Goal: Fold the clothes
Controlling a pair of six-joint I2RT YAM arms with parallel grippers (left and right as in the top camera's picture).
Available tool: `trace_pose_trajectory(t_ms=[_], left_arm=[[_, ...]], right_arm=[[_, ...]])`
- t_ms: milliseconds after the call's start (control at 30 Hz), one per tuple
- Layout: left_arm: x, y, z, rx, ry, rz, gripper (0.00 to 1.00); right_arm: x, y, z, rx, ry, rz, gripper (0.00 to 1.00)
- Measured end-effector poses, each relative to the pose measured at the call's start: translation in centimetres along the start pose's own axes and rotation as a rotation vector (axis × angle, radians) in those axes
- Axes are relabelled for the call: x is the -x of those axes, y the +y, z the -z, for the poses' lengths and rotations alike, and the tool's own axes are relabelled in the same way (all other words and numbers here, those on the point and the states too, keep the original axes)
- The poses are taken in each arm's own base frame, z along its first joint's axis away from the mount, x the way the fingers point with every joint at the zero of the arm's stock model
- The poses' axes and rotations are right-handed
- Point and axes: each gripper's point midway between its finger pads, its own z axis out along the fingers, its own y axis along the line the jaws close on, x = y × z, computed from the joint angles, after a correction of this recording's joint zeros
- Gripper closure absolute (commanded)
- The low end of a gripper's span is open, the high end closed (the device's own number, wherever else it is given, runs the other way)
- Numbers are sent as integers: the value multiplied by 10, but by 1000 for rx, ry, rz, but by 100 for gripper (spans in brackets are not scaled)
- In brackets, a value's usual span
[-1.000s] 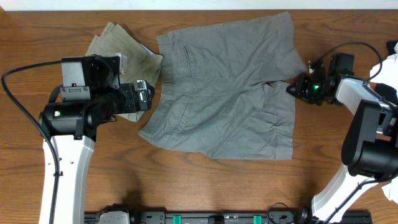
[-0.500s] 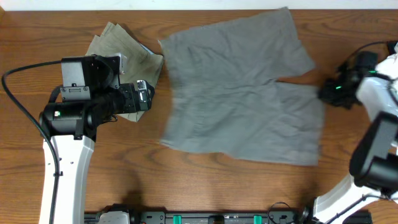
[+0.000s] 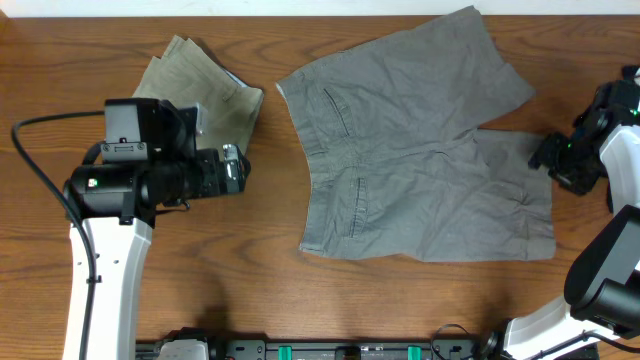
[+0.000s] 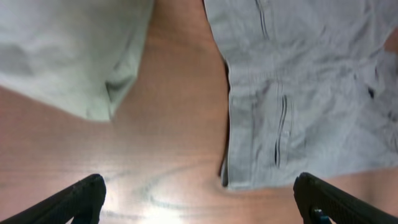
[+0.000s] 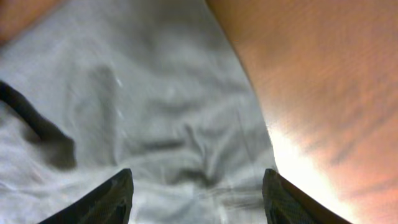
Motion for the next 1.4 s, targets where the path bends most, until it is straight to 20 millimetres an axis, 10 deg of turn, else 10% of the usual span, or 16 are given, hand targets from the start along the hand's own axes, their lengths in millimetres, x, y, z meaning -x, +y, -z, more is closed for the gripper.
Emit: trace_pose_trajectory(t_ms=[633, 1033, 1200, 1400], left_arm=[[-160, -24, -124, -59, 520, -31, 14], [-177, -47, -181, -125, 674, 307, 53], [-176, -49, -191, -128, 682, 366, 89], [-172, -51, -194, -137, 667, 377, 94]], right_arm=[[-46, 10, 26, 245, 203, -62, 36], [-61, 13, 74, 280, 124, -23, 35], [-73, 12, 61, 247, 157, -3, 35], [-111, -3, 19, 155, 260, -8, 32]])
